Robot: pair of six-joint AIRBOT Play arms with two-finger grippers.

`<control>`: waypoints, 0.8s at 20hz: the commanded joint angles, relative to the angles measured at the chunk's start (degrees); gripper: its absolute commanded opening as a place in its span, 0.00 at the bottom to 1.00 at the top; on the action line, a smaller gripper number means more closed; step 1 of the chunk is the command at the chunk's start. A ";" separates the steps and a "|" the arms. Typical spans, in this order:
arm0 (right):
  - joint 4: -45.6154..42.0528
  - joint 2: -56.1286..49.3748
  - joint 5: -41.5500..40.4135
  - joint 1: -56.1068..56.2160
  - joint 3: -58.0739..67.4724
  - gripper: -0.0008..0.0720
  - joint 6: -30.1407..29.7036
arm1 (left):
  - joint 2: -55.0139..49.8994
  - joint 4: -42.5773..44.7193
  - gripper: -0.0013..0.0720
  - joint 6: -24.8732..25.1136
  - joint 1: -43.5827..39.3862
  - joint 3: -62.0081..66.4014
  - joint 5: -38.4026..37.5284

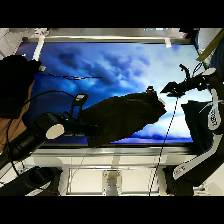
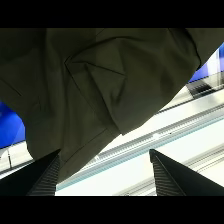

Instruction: Fold the clothes and pants, and hang the long-sleeved shirts on hangers.

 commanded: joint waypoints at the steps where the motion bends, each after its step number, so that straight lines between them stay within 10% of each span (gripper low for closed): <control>1: -3.87 -0.17 0.33 1.29 0.48 0.96 -1.07 | -0.02 0.00 0.88 0.02 0.00 0.02 0.00; 16: -8.46 -7.67 1.73 4.90 0.57 0.93 -1.09 | -0.02 0.04 0.88 -0.81 0.00 0.02 0.02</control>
